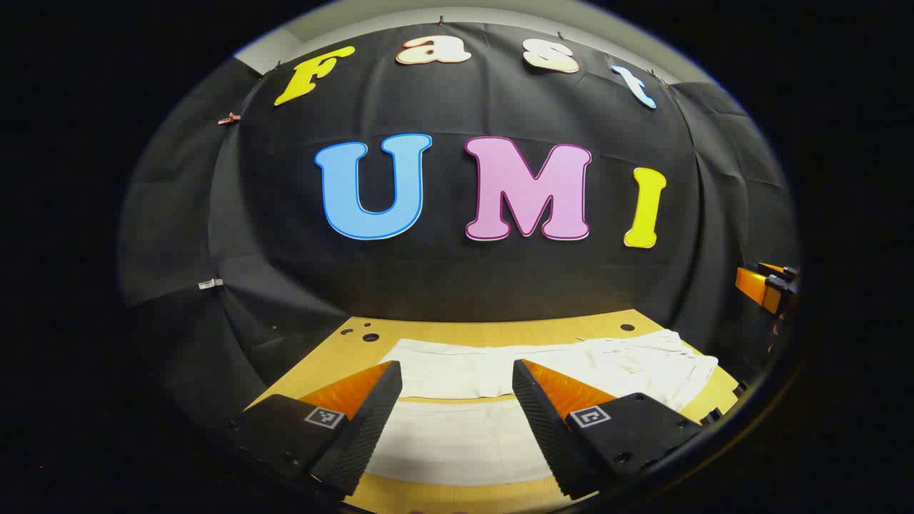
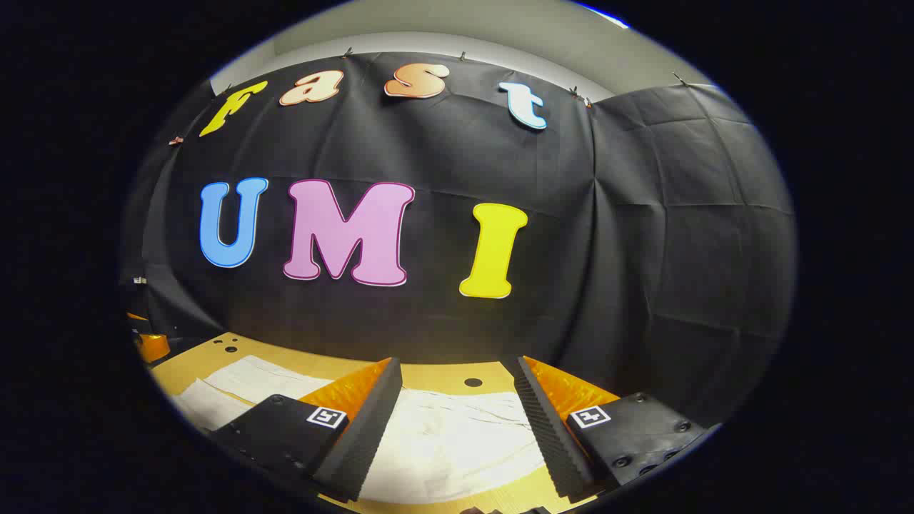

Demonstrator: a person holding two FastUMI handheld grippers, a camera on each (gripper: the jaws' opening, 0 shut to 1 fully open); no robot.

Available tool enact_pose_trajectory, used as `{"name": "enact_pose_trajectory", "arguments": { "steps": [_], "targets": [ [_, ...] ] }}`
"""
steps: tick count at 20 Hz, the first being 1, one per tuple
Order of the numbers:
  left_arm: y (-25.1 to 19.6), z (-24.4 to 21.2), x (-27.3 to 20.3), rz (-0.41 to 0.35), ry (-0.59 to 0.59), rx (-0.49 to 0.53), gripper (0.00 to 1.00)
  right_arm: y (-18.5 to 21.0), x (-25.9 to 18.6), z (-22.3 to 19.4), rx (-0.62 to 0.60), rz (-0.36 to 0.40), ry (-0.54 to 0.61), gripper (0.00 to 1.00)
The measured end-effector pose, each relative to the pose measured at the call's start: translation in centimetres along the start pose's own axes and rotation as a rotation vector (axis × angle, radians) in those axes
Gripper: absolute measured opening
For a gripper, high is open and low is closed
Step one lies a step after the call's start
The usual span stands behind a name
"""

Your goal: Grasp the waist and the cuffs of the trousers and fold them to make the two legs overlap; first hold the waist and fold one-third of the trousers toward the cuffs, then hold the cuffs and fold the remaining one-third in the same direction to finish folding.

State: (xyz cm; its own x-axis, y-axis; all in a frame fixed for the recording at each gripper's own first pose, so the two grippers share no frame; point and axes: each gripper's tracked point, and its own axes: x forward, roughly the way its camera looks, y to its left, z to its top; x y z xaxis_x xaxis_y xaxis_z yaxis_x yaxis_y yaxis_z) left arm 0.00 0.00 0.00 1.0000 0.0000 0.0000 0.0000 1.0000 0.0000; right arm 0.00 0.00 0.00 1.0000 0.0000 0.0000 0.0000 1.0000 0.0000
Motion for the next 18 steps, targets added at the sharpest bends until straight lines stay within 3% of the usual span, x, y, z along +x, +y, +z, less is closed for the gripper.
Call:
{"name": "enact_pose_trajectory", "arguments": {
  "steps": [10,14,18],
  "targets": [
    [-1.9,-1.8,-0.9,0.112,0.022,0.005,0.98,-1.0,3.2,-3.8,0.005,0.125,0.056,0.98],
    [-4.1,-4.1,-1.5,0.119,0.049,0.029,0.98,-1.4,4.7,-5.8,-0.004,0.188,0.078,0.98],
    [-6.1,-4.4,-1.5,0.122,0.056,0.002,0.97,-2.2,5.0,-6.3,0.016,0.198,0.093,0.98]
  ]
}}
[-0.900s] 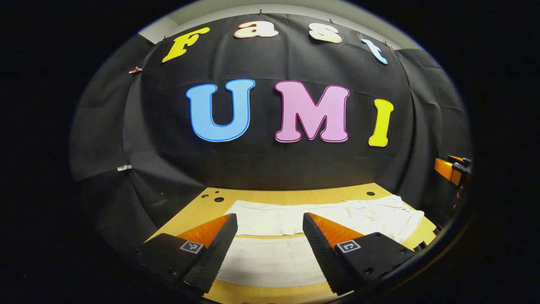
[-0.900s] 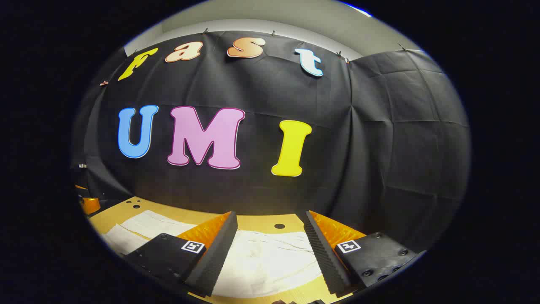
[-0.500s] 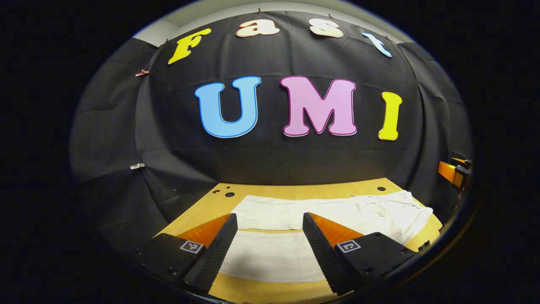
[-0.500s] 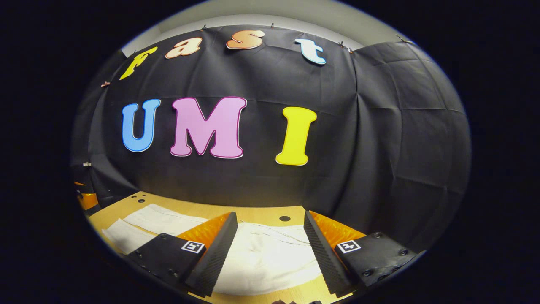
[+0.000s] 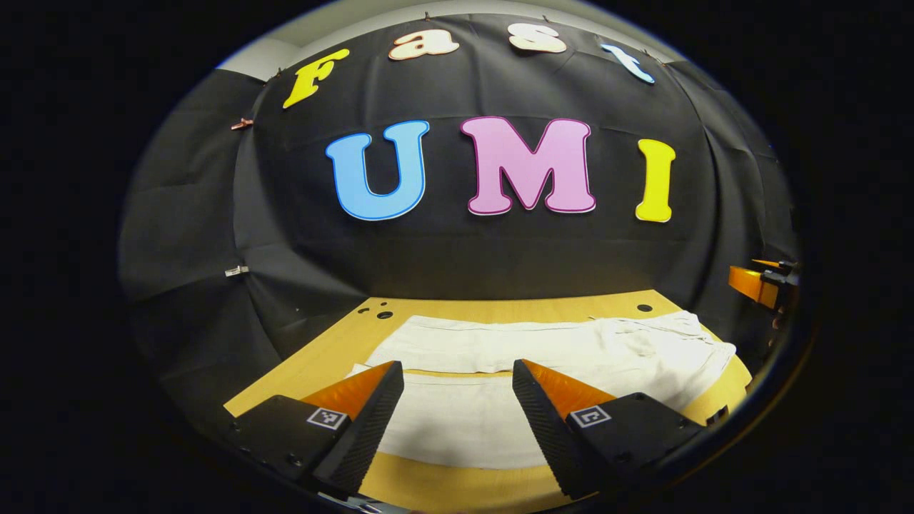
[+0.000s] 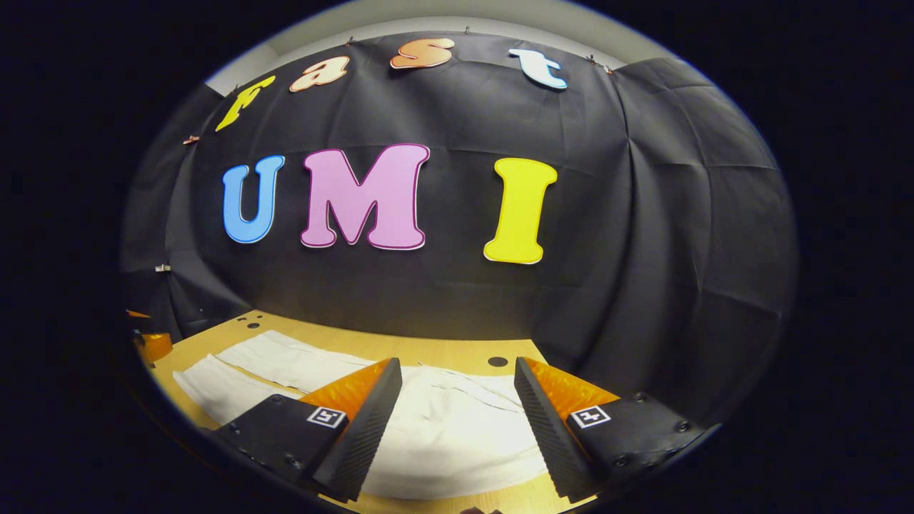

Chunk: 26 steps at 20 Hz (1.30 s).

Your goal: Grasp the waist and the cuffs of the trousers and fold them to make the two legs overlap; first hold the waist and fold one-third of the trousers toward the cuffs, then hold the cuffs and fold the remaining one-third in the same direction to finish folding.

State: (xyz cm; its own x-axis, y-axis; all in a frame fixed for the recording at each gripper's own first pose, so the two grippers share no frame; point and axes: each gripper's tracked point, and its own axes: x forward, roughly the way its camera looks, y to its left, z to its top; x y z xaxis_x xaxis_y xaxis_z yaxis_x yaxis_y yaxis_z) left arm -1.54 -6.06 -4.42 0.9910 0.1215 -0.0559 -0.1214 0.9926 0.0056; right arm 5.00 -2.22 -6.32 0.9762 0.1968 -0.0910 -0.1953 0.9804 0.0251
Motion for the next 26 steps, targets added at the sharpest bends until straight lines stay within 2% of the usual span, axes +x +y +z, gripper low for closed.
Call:
{"name": "enact_pose_trajectory", "arguments": {
  "steps": [5,11,19,26],
  "targets": [
    [-1.9,0.8,1.6,-0.018,0.012,0.03,0.98,-1.2,0.6,-1.4,-0.07,0.037,0.027,0.97],
    [-1.3,2.0,2.2,0.003,0.024,0.047,0.97,-4.0,1.6,-4.0,-0.176,0.057,0.068,0.97],
    [1.8,1.1,2.1,0.049,0.071,0.065,0.98,-10.1,3.1,-6.9,-0.516,0.135,0.13,0.97],
    [2.1,-1.4,1.7,0.038,0.111,0.072,0.98,-14.7,2.6,-14.1,-0.814,0.25,0.283,0.98]
  ]
}}
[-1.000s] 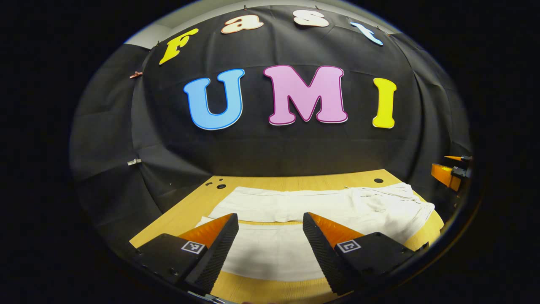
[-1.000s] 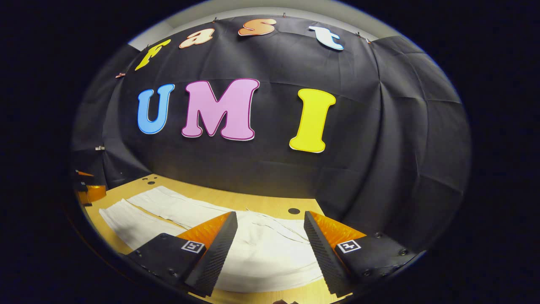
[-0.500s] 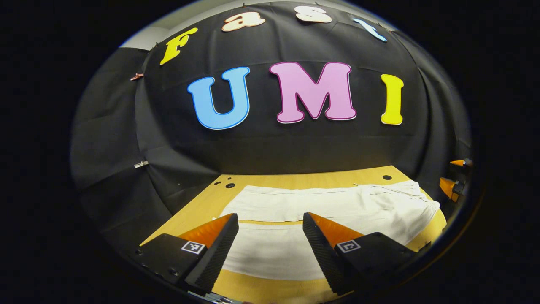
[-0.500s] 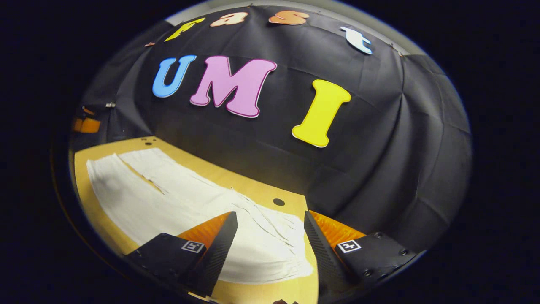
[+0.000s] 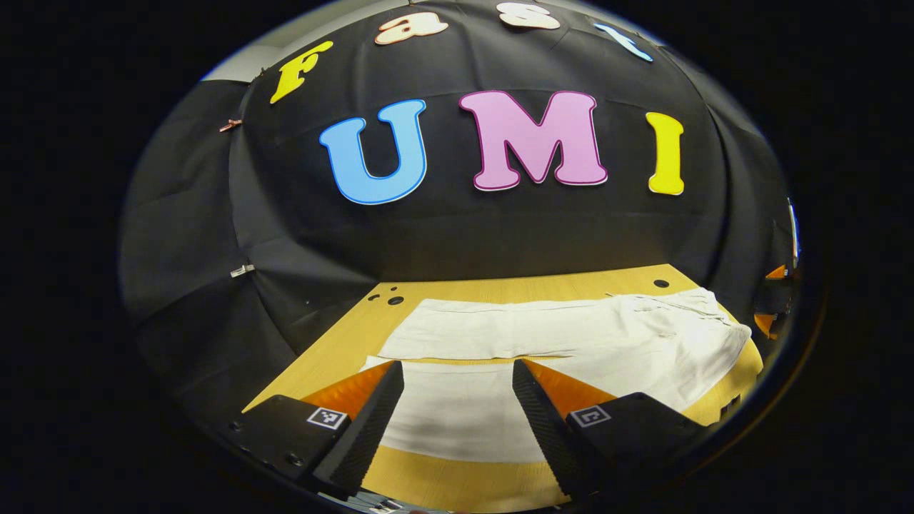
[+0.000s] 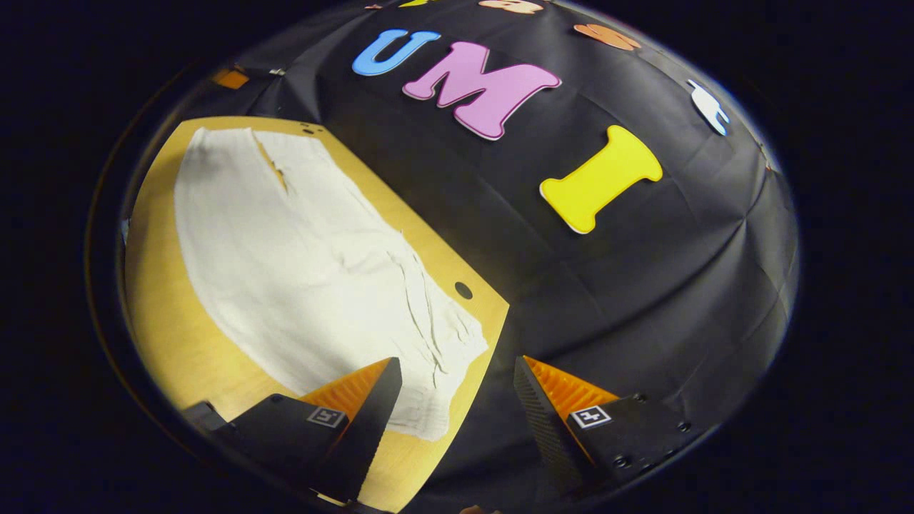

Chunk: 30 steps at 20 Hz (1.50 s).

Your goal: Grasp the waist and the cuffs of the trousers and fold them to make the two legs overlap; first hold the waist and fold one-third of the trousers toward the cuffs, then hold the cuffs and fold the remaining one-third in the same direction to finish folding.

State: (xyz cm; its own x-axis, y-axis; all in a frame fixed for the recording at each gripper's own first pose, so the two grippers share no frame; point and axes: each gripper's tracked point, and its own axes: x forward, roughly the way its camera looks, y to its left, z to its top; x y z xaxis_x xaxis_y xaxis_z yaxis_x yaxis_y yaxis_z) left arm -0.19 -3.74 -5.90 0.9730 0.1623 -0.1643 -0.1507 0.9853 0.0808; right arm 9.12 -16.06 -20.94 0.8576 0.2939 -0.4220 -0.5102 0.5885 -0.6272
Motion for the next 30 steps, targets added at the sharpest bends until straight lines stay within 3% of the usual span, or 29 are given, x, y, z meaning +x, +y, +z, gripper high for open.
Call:
{"name": "enact_pose_trajectory", "arguments": {
  "steps": [5,9,13,23,24,25,26,28,29,30],
  "targets": [
    [1.2,-2.4,-0.6,0.022,0.048,-0.017,0.98,3.6,0.3,-4.8,-0.204,0.111,0.062,0.98],
    [3.2,-3.3,-1.4,0.082,0.063,-0.048,0.98,4.8,1.4,-7.8,-0.293,0.169,0.114,0.98],
    [4.9,-4.8,-1.9,0.126,0.097,-0.072,0.98,4.2,3.1,-9.4,-0.378,0.169,0.139,0.98],
    [6.5,-6.9,-1.6,0.172,0.143,-0.091,0.98,4.5,7.1,-8.4,-0.597,0.164,0.136,0.93],
    [6.8,-7.5,-1.4,0.174,0.153,-0.086,0.98,4.8,7.2,-8.7,-0.601,0.184,0.153,0.88],
    [7.1,-8.0,-1.3,0.177,0.163,-0.081,0.98,5.1,7.2,-9.0,-0.603,0.202,0.172,0.75],
    [7.3,-8.4,-1.2,0.18,0.17,-0.076,0.98,5.5,7.2,-9.2,-0.6,0.223,0.187,0.73],
    [7.8,-9.1,-1.2,0.178,0.184,-0.059,0.98,6.1,7.2,-9.8,-0.591,0.264,0.222,0.55],
    [8.2,-9.6,-1.1,0.177,0.191,-0.04,0.98,6.3,7.3,-9.9,-0.597,0.271,0.231,0.33],
    [9.0,-10.2,-1.1,0.178,0.2,-0.016,0.98,6.3,7.4,-9.9,-0.601,0.281,0.232,0.28]
  ]
}}
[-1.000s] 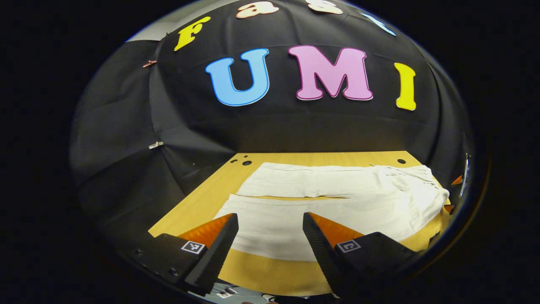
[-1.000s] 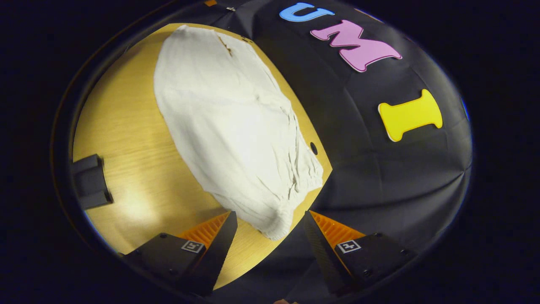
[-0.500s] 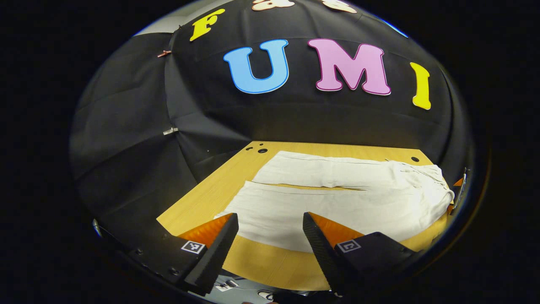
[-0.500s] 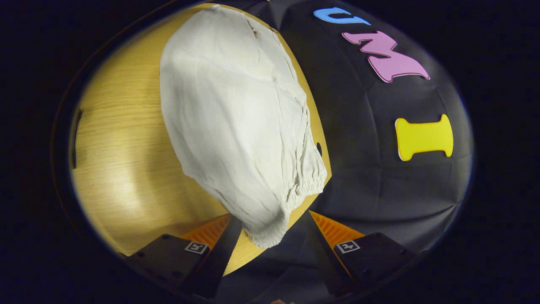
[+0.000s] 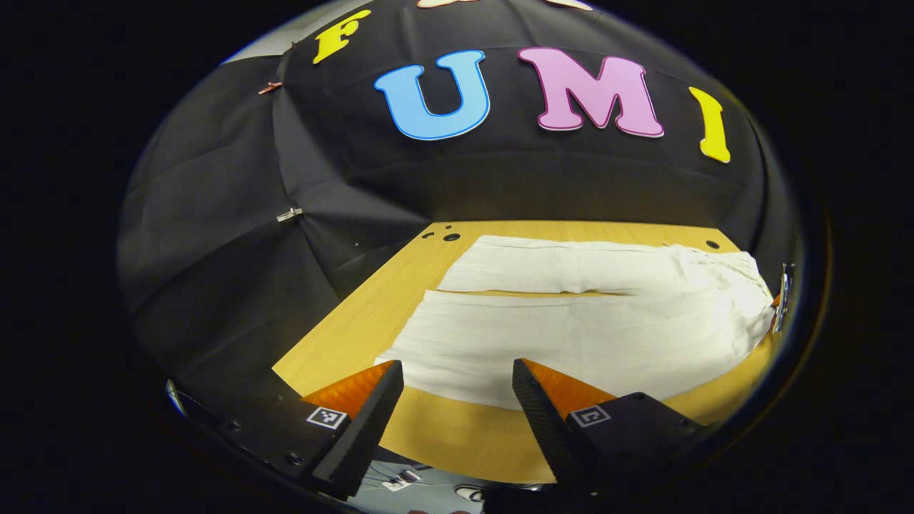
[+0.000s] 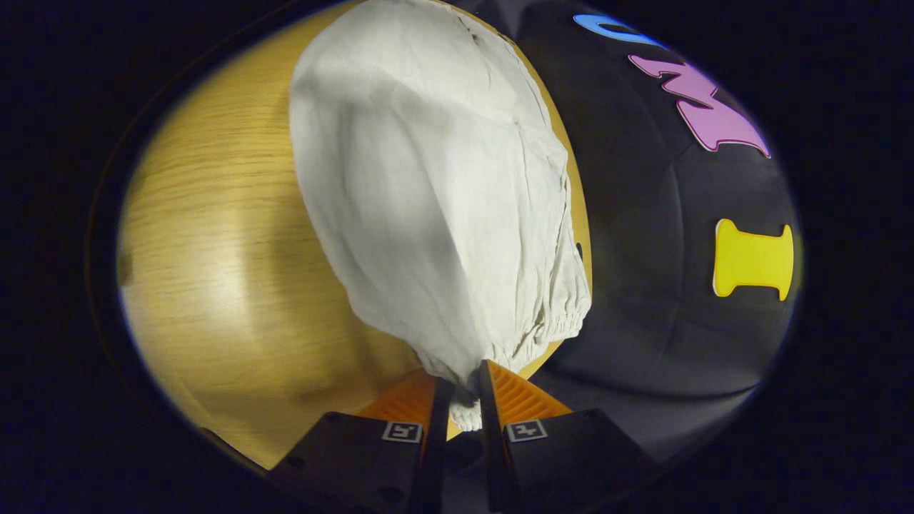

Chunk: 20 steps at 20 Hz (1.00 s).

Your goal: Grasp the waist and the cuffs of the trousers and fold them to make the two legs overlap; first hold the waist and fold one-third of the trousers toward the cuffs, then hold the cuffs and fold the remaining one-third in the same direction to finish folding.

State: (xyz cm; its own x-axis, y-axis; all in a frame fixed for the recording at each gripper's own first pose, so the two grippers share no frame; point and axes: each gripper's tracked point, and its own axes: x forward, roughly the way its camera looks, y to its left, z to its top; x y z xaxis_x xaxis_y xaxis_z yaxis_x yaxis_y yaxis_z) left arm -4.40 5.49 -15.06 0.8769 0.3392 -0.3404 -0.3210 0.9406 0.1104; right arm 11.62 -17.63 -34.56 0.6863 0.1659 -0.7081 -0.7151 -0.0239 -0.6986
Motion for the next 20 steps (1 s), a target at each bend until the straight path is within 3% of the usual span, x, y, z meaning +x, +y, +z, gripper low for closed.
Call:
{"name": "enact_pose_trajectory", "arguments": {
  "steps": [1,2,3,6,11,13,17,20],
  "targets": [
    [0.6,-0.5,0.4,0.004,0.008,0.025,0.98,0.0,0.0,0.0,-0.002,0.002,0.008,0.15],
    [1.1,-1.2,0.7,0.005,0.019,0.046,0.98,0.1,0.3,0.0,0.001,0.021,0.009,0.19],
    [1.6,-1.7,1.2,0.004,0.031,0.066,0.98,0.1,-0.1,0.1,0.006,0.042,0.019,0.12],
    [3.1,-3.5,3.1,-0.012,0.057,0.148,0.98,0.3,-0.2,0.3,0.044,0.115,0.024,0.06],
    [6.4,-6.2,6.6,-0.081,0.095,0.463,0.96,0.4,-0.3,0.3,-0.02,0.149,0.044,0.05],
    [8.7,-5.9,7.9,-0.061,0.082,0.62,0.96,0.4,-0.3,0.4,-0.039,0.152,0.051,0.05],
    [9.5,-7.5,11.3,-0.165,0.103,0.938,0.96,0.4,-0.3,0.4,-0.076,0.151,0.066,0.05],
    [9.0,-9.0,13.4,-0.278,0.149,1.064,0.96,0.4,-0.4,0.5,-0.091,0.152,0.086,0.05]
  ]
}}
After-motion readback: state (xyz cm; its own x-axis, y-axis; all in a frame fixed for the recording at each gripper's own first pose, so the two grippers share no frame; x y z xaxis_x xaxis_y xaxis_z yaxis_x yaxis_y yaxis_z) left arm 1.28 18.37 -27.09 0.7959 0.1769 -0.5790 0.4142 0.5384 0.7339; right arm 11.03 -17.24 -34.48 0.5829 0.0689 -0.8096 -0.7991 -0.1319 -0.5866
